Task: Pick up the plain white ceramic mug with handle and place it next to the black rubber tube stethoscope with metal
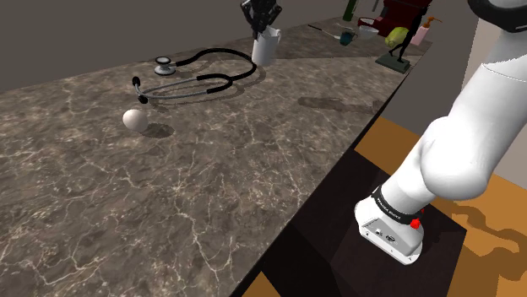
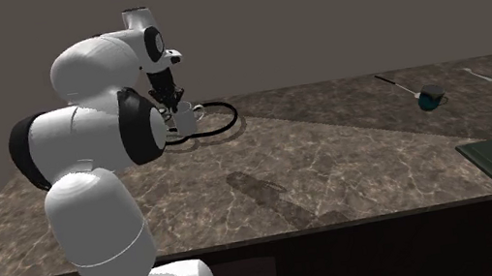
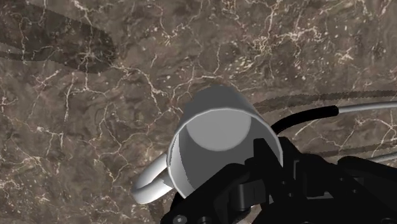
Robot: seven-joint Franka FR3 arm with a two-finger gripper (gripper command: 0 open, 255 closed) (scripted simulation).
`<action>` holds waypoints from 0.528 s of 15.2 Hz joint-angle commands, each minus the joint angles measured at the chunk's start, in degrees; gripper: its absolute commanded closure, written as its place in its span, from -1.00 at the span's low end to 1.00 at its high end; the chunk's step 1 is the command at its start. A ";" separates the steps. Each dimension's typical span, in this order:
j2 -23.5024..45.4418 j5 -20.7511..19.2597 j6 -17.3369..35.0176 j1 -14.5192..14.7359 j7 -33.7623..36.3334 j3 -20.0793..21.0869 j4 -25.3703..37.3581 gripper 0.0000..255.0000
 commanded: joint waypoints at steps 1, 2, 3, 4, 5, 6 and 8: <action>0.79 -0.22 -0.09 1.42 2.58 1.04 0.81 1.00; 1.31 -0.31 -0.18 2.14 3.82 1.55 1.39 1.00; 1.90 -0.41 -0.30 2.84 5.04 2.04 2.05 1.00; 2.53 -0.51 -0.44 3.55 6.25 2.53 2.80 1.00; 3.23 -0.62 -0.61 4.26 7.46 3.01 3.62 1.00; 3.98 -0.72 -0.81 4.97 8.65 3.47 4.53 1.00; 5.67 -0.95 -1.30 6.38 10.99 4.37 6.62 1.00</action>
